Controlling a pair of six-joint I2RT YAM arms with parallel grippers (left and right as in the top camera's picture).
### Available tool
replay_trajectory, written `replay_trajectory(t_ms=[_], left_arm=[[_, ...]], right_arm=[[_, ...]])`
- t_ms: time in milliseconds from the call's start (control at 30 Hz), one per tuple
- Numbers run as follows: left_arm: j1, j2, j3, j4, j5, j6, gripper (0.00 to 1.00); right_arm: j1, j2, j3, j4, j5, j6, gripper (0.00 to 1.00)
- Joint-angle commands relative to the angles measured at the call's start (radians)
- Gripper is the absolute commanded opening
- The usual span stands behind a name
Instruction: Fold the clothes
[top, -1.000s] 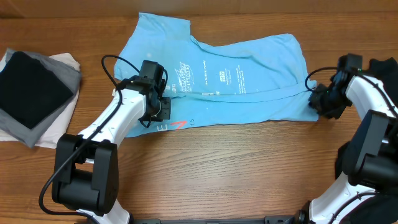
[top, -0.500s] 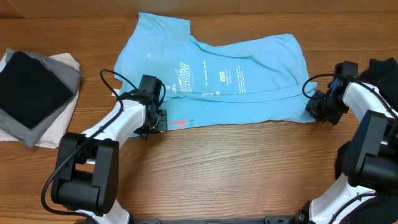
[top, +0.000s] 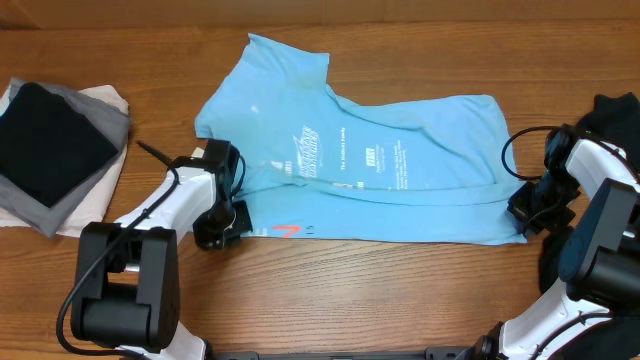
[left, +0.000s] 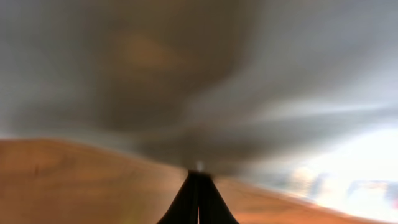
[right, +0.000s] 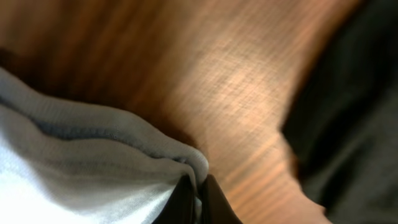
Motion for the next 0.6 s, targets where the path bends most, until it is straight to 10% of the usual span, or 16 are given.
replay_trajectory(t_ms=[0,333,367,400,567], left_arm=[[0.015,0.045,-0.056,-0.025,-0.024,-0.027,0.04],[0.012,-0.277,-0.024,0.046,0.057,0.049,0.04],[0.012,-0.304,-0.012,0.064,0.058,0.061,0.09],[0.012,-0.352,0.017,0.122,0.058,0.098,0.46],[0.016,-0.344,0.124,0.243,0.093,0.195,0.73]], right_arm=[[-0.009,0.005,-0.007,-0.023,0.050,0.032,0.04],[-0.009,-0.148,0.033,0.009,-0.042,0.031,0.14],[-0.009,-0.158,0.048,0.011,-0.058,0.027,0.19],[-0.009,-0.174,0.089,0.020,-0.104,-0.002,0.32],[-0.009,-0.185,0.194,0.043,-0.229,-0.076,0.56]])
